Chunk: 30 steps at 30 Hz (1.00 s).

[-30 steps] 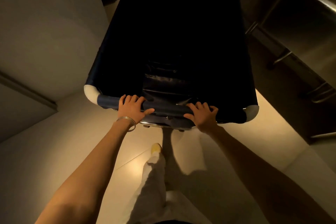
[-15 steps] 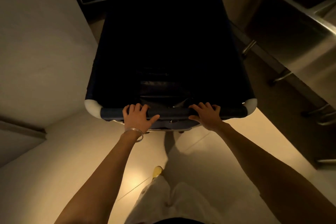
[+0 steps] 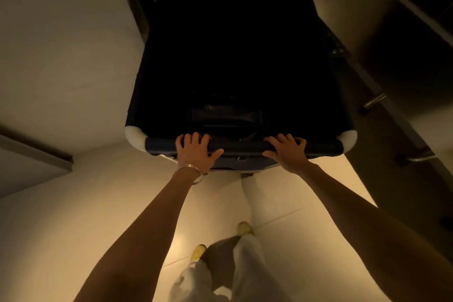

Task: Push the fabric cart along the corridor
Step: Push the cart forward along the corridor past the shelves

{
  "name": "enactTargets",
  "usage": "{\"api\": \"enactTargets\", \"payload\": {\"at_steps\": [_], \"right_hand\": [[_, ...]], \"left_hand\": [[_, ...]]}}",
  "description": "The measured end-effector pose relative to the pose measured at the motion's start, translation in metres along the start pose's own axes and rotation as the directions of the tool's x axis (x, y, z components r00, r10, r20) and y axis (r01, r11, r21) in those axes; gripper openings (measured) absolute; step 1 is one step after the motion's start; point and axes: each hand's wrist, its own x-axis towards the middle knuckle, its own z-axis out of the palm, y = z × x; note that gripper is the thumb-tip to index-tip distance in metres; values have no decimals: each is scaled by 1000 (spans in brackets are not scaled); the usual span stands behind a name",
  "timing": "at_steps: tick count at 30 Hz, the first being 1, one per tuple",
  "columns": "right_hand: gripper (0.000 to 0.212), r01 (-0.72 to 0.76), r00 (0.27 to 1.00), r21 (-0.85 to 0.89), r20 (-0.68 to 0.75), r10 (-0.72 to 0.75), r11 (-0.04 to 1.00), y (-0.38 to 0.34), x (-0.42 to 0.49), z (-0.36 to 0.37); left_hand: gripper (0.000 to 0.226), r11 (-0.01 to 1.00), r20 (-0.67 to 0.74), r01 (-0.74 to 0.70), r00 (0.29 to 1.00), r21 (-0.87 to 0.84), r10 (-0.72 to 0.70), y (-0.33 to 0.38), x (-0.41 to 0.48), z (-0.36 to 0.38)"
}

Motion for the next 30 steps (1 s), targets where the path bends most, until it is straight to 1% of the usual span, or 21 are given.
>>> {"api": "enactTargets", "payload": {"at_steps": [2,4,7,8,12,14,15,18,22,26,30], "right_hand": [[47,26,1000,-6,1,-26,1000,9,19,-7],[47,56,998,-2,10,-55,998,18,34,-12],[47,100,995,-14,25,-100,995,29,48,-16],[48,115,993,-20,22,-114,993,33,51,-16],[49,167,986,-28,11,-166,986,45,51,-13],[51,182,983,-38,5,-181,983,49,46,-12],[51,187,982,-35,2,-187,982,49,43,-12],[52,196,981,-24,8,-196,980,47,27,-7],[52,198,980,30,-26,-197,980,46,-3,5],[51,179,984,7,4,-179,984,43,-43,16],[50,184,982,43,-53,-182,982,41,-94,30]], "left_hand": [[76,999,-4,34,999,0,-34,8,13,-2],[77,998,-13,64,998,-10,-64,16,22,-2],[61,995,9,102,995,10,-102,26,29,-1],[59,993,11,117,993,17,-117,29,29,1],[62,986,2,163,987,30,-163,40,24,9],[74,984,-8,178,984,20,-177,45,18,10],[77,983,-11,182,983,20,-181,47,15,9],[61,981,47,185,981,55,-188,48,1,8],[57,984,44,166,985,64,-169,49,-26,13],[62,986,36,156,987,65,-159,54,-65,20],[75,988,6,151,988,22,-151,60,-115,31]]}}
